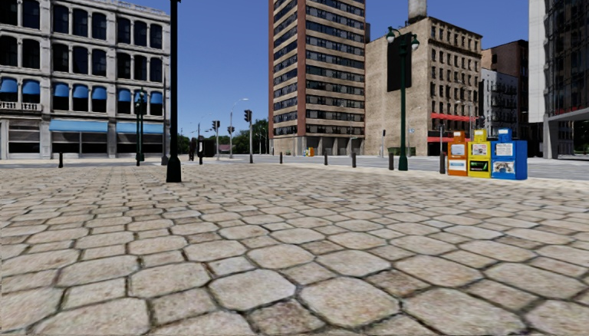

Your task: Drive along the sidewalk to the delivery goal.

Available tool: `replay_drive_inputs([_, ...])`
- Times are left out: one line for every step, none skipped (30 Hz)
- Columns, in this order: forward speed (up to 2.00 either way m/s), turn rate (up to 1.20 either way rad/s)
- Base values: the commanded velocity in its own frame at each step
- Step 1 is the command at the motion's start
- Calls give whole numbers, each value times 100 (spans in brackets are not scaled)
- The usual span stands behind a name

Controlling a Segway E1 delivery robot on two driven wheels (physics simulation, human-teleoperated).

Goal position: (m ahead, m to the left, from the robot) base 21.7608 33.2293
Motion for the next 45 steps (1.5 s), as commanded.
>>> replay_drive_inputs([200,0])
replay_drive_inputs([200,0])
replay_drive_inputs([200,0])
replay_drive_inputs([200,0])
replay_drive_inputs([200,0])
replay_drive_inputs([200,0])
replay_drive_inputs([200,0])
replay_drive_inputs([200,0])
replay_drive_inputs([200,0])
replay_drive_inputs([200,0])
replay_drive_inputs([200,0])
replay_drive_inputs([200,0])
replay_drive_inputs([200,0])
replay_drive_inputs([200,0])
replay_drive_inputs([200,0])
replay_drive_inputs([200,0])
replay_drive_inputs([200,0])
replay_drive_inputs([200,0])
replay_drive_inputs([200,0])
replay_drive_inputs([200,0])
replay_drive_inputs([200,0])
replay_drive_inputs([200,0])
replay_drive_inputs([200,0])
replay_drive_inputs([200,0])
replay_drive_inputs([200,0])
replay_drive_inputs([200,0])
replay_drive_inputs([200,0])
replay_drive_inputs([200,0])
replay_drive_inputs([200,0])
replay_drive_inputs([200,0])
replay_drive_inputs([200,0])
replay_drive_inputs([200,0])
replay_drive_inputs([200,0])
replay_drive_inputs([200,0])
replay_drive_inputs([200,0])
replay_drive_inputs([200,0])
replay_drive_inputs([200,0])
replay_drive_inputs([200,0])
replay_drive_inputs([200,0])
replay_drive_inputs([200,0])
replay_drive_inputs([200,0])
replay_drive_inputs([200,0])
replay_drive_inputs([200,0])
replay_drive_inputs([200,0])
replay_drive_inputs([200,0])
